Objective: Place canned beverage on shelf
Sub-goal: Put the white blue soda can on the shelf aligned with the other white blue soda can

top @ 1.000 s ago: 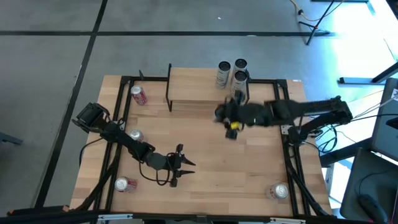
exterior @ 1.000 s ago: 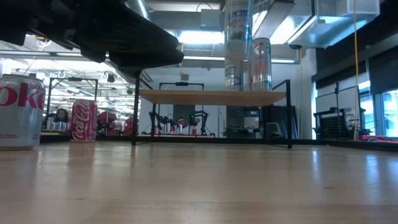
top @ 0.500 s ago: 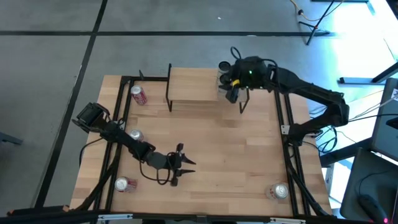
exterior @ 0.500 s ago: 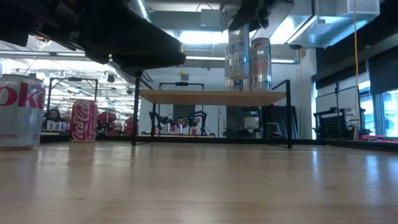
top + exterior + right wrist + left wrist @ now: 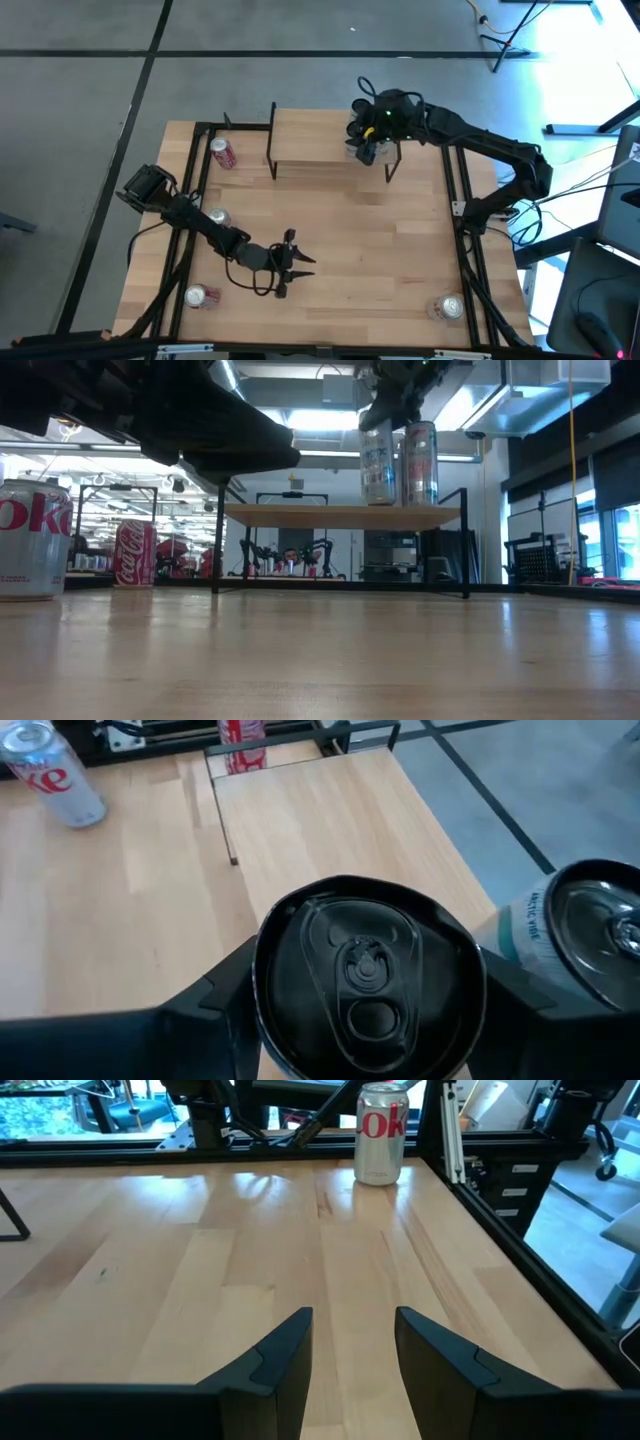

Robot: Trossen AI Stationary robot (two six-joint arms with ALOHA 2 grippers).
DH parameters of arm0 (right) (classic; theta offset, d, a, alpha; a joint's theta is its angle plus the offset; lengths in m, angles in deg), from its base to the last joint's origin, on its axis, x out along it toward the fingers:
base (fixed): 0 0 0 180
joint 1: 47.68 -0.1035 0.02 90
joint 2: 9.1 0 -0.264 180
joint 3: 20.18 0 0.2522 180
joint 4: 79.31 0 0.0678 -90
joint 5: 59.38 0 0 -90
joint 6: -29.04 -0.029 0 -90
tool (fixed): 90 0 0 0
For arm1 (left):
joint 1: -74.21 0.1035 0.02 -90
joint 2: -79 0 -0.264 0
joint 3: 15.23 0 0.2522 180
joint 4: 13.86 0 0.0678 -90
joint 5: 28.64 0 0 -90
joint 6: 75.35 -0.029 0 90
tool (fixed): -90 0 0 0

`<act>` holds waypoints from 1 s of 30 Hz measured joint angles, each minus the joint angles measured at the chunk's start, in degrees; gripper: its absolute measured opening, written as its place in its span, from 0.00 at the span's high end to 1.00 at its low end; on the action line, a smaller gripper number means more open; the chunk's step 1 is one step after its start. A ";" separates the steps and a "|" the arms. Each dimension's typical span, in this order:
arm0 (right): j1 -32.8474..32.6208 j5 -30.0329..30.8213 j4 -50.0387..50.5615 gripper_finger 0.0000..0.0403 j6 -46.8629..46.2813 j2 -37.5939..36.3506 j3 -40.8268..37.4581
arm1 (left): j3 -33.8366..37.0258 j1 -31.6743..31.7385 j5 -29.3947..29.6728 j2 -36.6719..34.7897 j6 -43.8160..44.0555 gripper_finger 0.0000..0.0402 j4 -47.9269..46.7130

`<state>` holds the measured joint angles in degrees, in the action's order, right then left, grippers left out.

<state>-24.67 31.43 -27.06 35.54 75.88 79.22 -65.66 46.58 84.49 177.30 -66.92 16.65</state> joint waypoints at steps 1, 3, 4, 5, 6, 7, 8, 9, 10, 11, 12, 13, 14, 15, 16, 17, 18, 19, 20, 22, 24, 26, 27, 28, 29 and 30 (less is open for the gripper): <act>0.00 0.10 -0.04 0.45 0.13 0.20 0.00 | 0.00 0.00 -0.01 0.00 0.00 0.66 -0.11; 0.02 0.44 -0.12 0.45 0.34 0.31 0.00 | 0.00 -0.02 -0.02 0.00 -0.01 0.66 -0.13; 0.02 1.05 -0.16 0.45 0.61 0.46 0.00 | 0.00 -0.02 -0.01 0.00 -0.01 0.66 -0.13; 0.00 1.66 -0.32 0.45 0.87 0.58 0.00 | 0.00 -0.02 -0.01 0.00 0.01 0.66 -0.13; 0.00 2.11 -0.53 0.45 0.98 0.66 0.00 | 0.00 -0.02 -0.01 0.00 0.01 0.66 -0.13; 0.02 2.13 -0.66 0.45 1.05 0.69 0.00 | 0.00 -0.02 -0.01 0.00 0.01 0.66 -0.13; 0.04 2.13 -0.66 0.45 1.02 0.69 0.00 | 0.00 -0.02 -0.01 0.00 0.01 0.66 -0.12; 0.04 2.17 -0.63 0.45 1.04 0.69 0.00 | 0.00 -0.02 -0.01 0.00 0.03 0.66 -0.12; 0.04 2.17 -0.67 0.45 1.15 0.69 0.00 | 0.00 -0.02 -0.04 0.00 0.01 0.66 -0.13; 0.04 2.17 -0.71 0.45 1.28 0.69 0.00 | 0.00 -0.02 -0.04 0.00 0.01 0.66 -0.13; 0.04 2.17 -0.69 0.45 1.31 0.69 0.00 | 0.00 -0.02 -0.01 0.00 0.01 0.66 -0.11; 0.04 2.17 -0.62 0.45 1.31 0.69 0.00 | 0.00 -0.02 -0.01 0.00 0.01 0.66 -0.11; 0.04 2.17 -0.60 0.45 1.31 0.69 0.00 | 0.00 -0.02 -0.03 0.00 0.03 0.66 -0.13; 0.03 2.17 -0.64 0.44 1.31 0.69 0.00 | 0.00 -0.02 -0.02 0.00 0.03 0.66 -0.13; 0.02 2.16 -0.65 0.40 1.31 0.69 0.00 | 0.00 -0.02 -0.03 0.00 0.03 0.66 -0.11; 0.01 2.15 -0.61 0.36 1.30 0.69 0.00 | 0.00 -0.02 -0.02 0.00 0.03 0.66 -0.11; 0.00 2.17 -0.60 0.31 1.31 0.69 0.00 | 0.00 -0.02 -0.02 0.00 0.03 0.66 -0.13; -0.07 2.21 -0.77 0.27 1.36 0.69 0.00 | 0.00 -0.02 -0.04 0.00 0.03 0.66 -0.13; -0.09 2.25 -1.30 0.23 1.48 0.67 0.00 | 0.00 -0.02 -0.04 0.00 0.03 0.66 -0.11; -0.09 3.04 -1.35 0.17 1.85 0.62 0.00 | 0.00 -0.02 -0.04 0.00 0.02 0.66 -0.12; -0.11 4.44 -1.33 0.14 2.79 0.62 0.00 | 0.00 -0.02 -0.04 0.00 0.03 0.66 -0.11; -0.13 5.42 -1.33 0.14 3.02 0.62 0.00 | 0.00 -0.02 -0.04 0.00 0.03 0.66 -0.11; -0.13 5.74 -1.33 0.14 3.23 0.62 0.00 | 0.00 -0.02 -0.04 0.00 0.03 0.66 -0.11; -0.13 6.15 -1.27 0.14 3.70 0.62 0.05 | 0.00 -0.02 -0.04 0.00 0.01 0.66 -0.11; -0.13 6.60 -0.75 0.15 4.17 0.62 0.45 | 0.00 -0.02 -0.04 0.00 0.02 0.66 -0.11; -0.13 7.00 -0.12 0.15 4.31 0.62 1.06 | 0.00 -0.02 -0.04 0.00 0.02 0.66 -0.11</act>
<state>-24.80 38.43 -27.18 39.85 76.50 80.29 -65.66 46.55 84.46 177.30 -66.90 16.54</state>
